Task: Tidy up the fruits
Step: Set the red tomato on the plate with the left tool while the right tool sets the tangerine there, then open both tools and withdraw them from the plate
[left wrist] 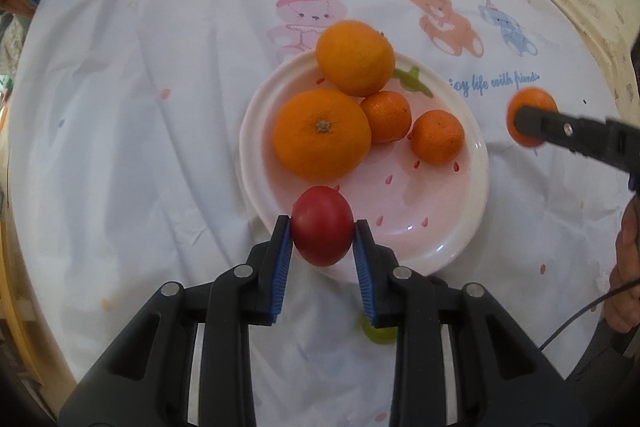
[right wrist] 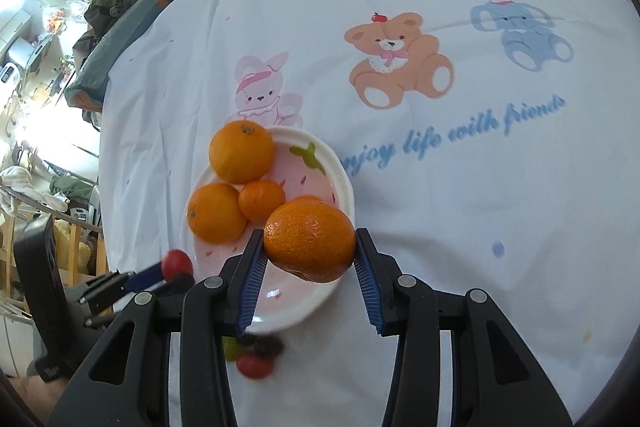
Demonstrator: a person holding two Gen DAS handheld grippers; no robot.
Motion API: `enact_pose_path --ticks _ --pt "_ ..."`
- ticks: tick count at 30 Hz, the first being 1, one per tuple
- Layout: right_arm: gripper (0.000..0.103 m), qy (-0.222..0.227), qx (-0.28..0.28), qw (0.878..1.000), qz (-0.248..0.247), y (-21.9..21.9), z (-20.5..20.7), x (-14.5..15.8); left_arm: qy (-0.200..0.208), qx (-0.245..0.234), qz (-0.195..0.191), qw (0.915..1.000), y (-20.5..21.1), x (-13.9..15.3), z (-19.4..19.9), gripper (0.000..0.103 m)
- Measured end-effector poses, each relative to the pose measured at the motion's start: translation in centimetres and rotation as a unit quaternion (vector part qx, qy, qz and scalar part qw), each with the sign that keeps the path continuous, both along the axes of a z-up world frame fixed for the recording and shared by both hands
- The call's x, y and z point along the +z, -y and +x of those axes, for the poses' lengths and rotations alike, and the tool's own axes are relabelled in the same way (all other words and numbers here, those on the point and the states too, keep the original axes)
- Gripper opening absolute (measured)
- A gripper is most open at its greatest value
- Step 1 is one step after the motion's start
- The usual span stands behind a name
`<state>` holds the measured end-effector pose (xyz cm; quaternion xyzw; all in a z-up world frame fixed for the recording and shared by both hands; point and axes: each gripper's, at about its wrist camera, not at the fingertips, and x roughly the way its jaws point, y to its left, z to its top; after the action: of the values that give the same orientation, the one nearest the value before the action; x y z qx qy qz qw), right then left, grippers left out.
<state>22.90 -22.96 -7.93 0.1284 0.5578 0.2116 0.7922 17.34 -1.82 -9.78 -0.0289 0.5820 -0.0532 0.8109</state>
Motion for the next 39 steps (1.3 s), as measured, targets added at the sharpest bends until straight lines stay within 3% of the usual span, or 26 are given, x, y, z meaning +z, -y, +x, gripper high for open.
enact_pose_path --ticks 7,17,19,21,22,24,29,39 --pt "0.046 -0.001 0.031 0.999 0.006 -2.2 2.3 -1.9 -0.017 0.007 -0.007 0.9998 0.2 -1.2 0.3 0.027" --pt "0.048 -0.014 0.025 0.999 0.016 -2.7 3.6 -3.4 -0.034 0.015 -0.022 0.9991 0.4 -1.8 1.0 0.028" --pt "0.053 -0.014 0.023 0.999 0.024 -2.6 3.6 -3.4 -0.032 0.014 -0.026 0.9991 0.4 -1.7 1.0 0.034" --pt "0.059 -0.012 0.023 0.999 0.028 -2.5 3.5 -3.2 -0.025 0.008 -0.033 0.9991 0.6 -1.3 0.8 0.053" --pt "0.062 -0.010 0.021 0.999 0.027 -2.5 3.5 -3.1 -0.018 0.005 -0.031 0.9994 0.8 -1.0 0.6 0.058" --pt "0.067 -0.004 0.021 0.999 0.025 -2.5 3.4 -2.7 -0.006 0.003 -0.014 0.9999 1.1 -0.4 0.4 0.078" --pt "0.073 0.008 0.008 1.000 0.029 -1.2 2.7 -1.1 0.011 -0.001 -0.002 0.9999 1.1 0.4 -0.2 0.078" --pt "0.074 0.047 0.004 0.999 0.012 0.0 -0.1 2.4 0.034 0.024 -0.002 0.9991 -0.4 2.4 -1.5 0.078"
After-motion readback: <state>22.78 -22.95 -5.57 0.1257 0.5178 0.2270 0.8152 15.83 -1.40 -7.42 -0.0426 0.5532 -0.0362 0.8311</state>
